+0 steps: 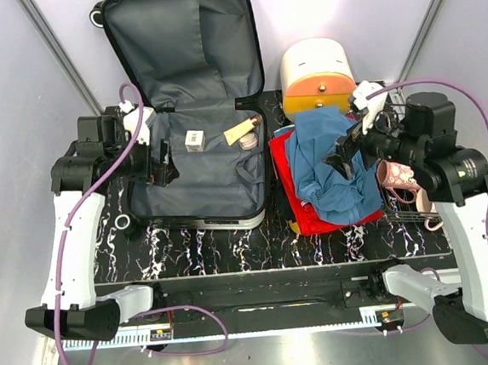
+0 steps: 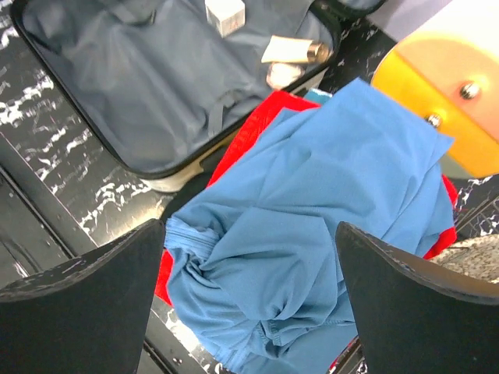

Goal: Open, take out, and arrange the luggage

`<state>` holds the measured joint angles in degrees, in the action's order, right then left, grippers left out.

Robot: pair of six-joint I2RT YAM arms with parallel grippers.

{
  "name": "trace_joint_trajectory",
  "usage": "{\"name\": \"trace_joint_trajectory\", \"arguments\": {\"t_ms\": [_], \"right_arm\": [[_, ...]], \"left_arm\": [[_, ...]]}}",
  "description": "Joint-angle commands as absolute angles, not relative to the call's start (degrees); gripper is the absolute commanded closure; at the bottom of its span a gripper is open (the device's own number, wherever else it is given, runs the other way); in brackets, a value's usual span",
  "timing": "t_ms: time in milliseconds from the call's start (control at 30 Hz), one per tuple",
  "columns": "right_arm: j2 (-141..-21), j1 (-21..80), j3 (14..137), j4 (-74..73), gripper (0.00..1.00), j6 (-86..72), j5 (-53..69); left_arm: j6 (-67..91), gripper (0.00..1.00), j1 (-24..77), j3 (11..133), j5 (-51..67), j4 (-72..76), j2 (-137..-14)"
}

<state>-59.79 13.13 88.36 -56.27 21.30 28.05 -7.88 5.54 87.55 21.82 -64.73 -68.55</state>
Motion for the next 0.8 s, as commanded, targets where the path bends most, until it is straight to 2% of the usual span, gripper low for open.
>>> {"name": "trace_joint_trajectory", "arguments": {"t_ms": [0,500,600,767], "right_arm": [[-60.2,13.3,93.0,-56.7,0.0,14.0,26.5],[-58.1,13.2,91.5,-61.4,0.0,13.3,13.7],[-63.9,13.2,95.9,-60.9,0.0,11.9,14.3],[-81.2,13.2,108.4,-58.4,0.0,12.8,16.3]], "left_arm": [[-6.6,0.01,5.4,91.0,19.6,-66.7,-67.5],[3.7,0.01,5.4,88.6,15.7,-56.0,-72.2],[3.8,0.01,5.4,88.1,16.9,-54.9,-72.6],[1.5,0.01,5.4,86.2,17.8,-52.3,-73.0]]}}
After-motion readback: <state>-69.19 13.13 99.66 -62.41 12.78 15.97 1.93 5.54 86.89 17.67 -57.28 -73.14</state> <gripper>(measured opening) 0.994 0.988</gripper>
